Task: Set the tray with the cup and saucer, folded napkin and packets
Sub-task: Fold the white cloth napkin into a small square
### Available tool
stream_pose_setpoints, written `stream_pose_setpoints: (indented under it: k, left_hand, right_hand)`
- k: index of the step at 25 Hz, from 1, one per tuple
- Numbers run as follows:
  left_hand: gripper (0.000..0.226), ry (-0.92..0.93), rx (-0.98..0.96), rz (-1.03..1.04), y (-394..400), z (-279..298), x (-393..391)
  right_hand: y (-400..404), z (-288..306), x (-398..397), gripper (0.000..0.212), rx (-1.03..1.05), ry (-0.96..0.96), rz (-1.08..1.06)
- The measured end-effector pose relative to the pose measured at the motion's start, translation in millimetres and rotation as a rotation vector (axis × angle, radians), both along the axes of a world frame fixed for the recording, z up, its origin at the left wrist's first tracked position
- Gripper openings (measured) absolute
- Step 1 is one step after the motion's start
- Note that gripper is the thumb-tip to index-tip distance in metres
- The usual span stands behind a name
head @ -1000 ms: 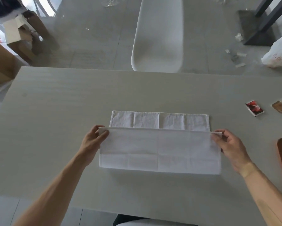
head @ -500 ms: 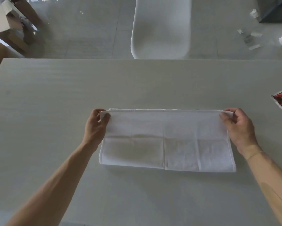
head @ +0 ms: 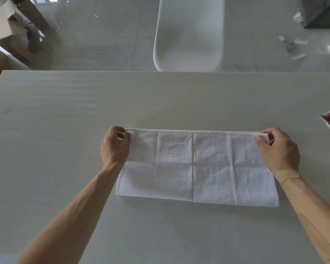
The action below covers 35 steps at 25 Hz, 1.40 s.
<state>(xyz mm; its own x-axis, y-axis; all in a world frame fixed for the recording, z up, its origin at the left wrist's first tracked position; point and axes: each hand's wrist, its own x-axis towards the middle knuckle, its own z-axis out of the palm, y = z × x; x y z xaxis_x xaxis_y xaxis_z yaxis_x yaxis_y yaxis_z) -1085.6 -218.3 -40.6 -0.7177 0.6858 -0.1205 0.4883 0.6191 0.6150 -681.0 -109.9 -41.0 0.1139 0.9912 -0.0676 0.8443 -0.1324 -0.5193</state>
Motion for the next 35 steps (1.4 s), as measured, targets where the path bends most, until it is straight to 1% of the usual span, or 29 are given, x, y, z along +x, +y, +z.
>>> stream_pose_setpoints:
  k: [3,5,6,7,9,11,13,16,18,21,23,29,35]
  left_hand:
    - [0.016,0.063,-0.056,-0.032,2.2,-2.0,-3.1]
    - [0.024,0.095,-0.061,-0.029,2.1,0.5,-0.7]
    - [0.027,0.143,-0.043,-0.051,0.3,3.0,5.4]
    - [0.028,0.213,-0.003,-0.114,-3.3,5.9,16.1]
    - [0.026,0.334,0.112,-0.357,-15.4,7.9,56.3]
    - [0.027,0.347,0.154,-0.622,-29.9,1.4,109.6]
    - [0.035,0.349,0.101,-0.754,-35.0,-9.2,150.3]
    - [0.048,0.361,-0.027,-0.799,-35.8,-22.6,170.4]
    - [0.051,0.364,-0.059,-0.823,-36.6,-28.8,169.6]
    - [0.050,0.351,-0.071,-0.843,-38.2,-30.1,164.1]
    - [0.051,0.371,-0.073,-0.840,-44.5,-30.2,147.5]
    - [0.060,0.464,-0.134,-0.744,-79.6,-28.9,54.7]
    - [0.062,0.477,-0.173,-0.761,-80.9,-28.6,49.0]
  right_hand:
    - [-2.6,-0.6,-3.1,0.024,0.021,-0.099,0.011]
    - [-8.5,2.0,-6.5,0.037,0.124,-0.193,0.041]
    - [-14.5,4.9,-11.5,0.039,0.215,-0.233,0.086]
    - [-23.8,7.7,-20.6,0.037,0.301,-0.248,0.149]
    - [-52.9,8.1,-49.0,0.036,0.373,-0.220,0.314]
    - [-86.2,4.2,-82.5,0.040,0.302,-0.196,0.462]
    - [-105.9,-3.7,-106.1,0.044,0.211,-0.234,0.521]
    - [-113.5,-20.0,-112.2,0.052,0.152,-0.293,0.500]
    - [-114.5,-29.6,-110.6,0.058,0.128,-0.318,0.501]
    - [-115.8,-37.0,-108.5,0.056,0.096,-0.342,0.472]
    - [-114.2,-38.1,-97.2,0.057,0.085,-0.362,0.398]
    - [-111.2,-38.9,-27.6,0.062,0.061,-0.371,0.214]
    - [-118.0,-30.3,-26.9,0.063,0.012,-0.392,0.193]
